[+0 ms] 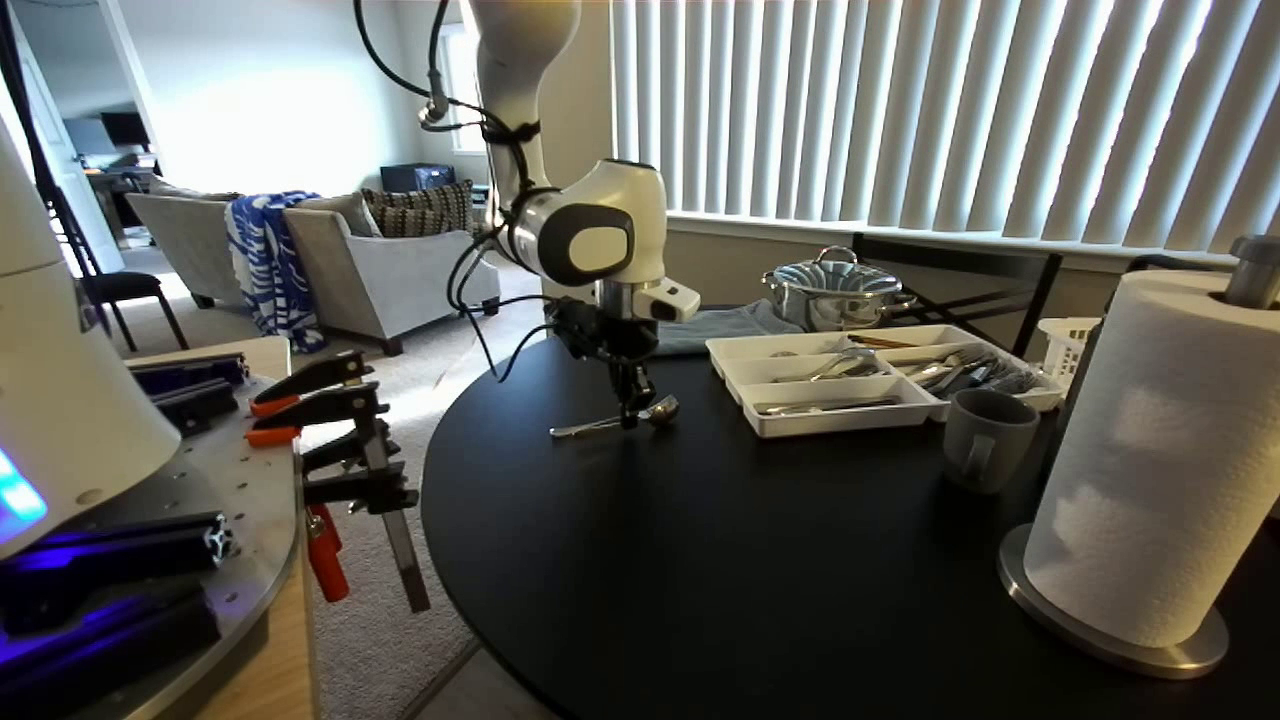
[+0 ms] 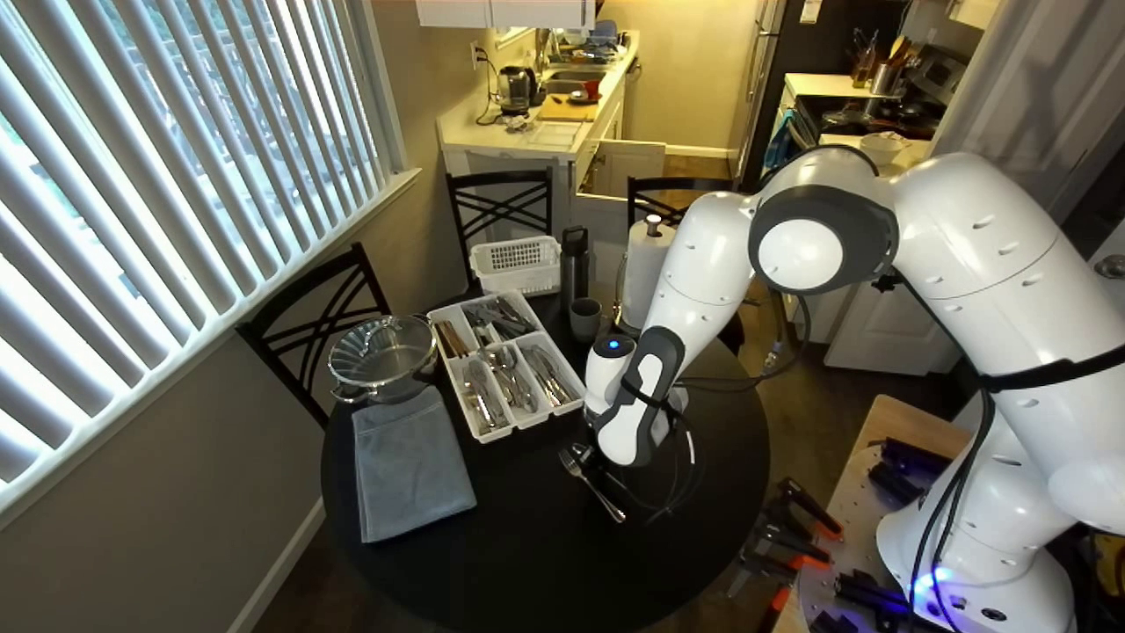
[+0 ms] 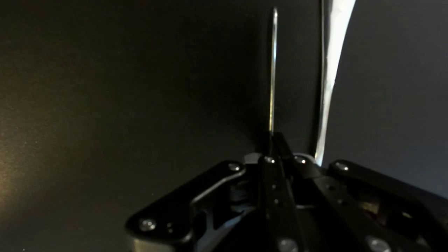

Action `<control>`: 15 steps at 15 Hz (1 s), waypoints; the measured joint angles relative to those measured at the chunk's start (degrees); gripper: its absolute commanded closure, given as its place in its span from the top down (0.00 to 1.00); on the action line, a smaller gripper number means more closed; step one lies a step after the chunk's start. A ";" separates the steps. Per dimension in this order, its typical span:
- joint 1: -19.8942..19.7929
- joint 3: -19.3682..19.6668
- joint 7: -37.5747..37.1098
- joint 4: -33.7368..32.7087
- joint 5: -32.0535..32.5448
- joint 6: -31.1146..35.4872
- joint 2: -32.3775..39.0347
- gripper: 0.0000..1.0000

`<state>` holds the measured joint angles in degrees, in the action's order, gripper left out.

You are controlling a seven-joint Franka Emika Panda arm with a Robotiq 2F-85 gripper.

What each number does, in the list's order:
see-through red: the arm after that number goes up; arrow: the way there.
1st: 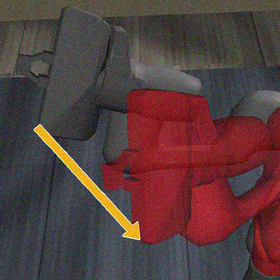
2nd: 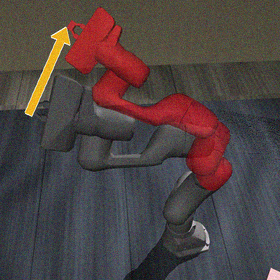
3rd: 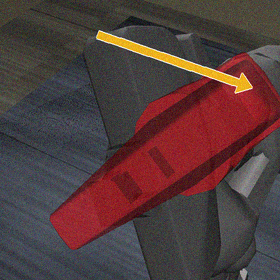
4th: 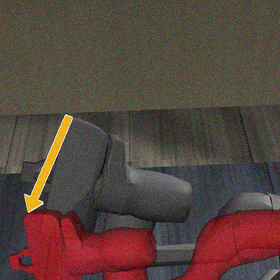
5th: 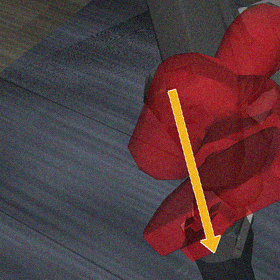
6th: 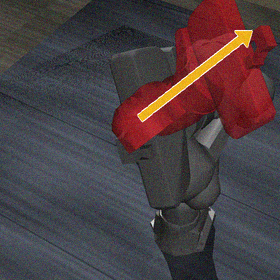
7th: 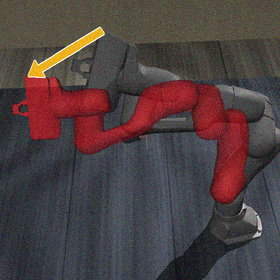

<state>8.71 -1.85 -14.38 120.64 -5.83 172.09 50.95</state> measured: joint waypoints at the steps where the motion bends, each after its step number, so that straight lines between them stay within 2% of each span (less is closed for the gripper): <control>1: 0.00 -0.02 0.00 -0.10 0.00 -0.10 0.02 0.01; 5: -0.05 -0.03 0.00 -0.37 -0.03 -0.68 0.02 0.01; 6: -0.08 -0.03 0.00 -0.47 -0.04 -0.87 0.02 0.27; 7: -0.12 -0.02 0.00 -0.56 -0.08 -1.00 0.02 0.29; 9: -0.16 0.09 0.00 -0.73 -0.12 -1.38 0.03 0.39; 15: 0.36 1.16 0.00 -2.57 -0.12 -2.56 0.01 0.78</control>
<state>9.07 -0.69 -14.38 118.06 -5.95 169.53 50.96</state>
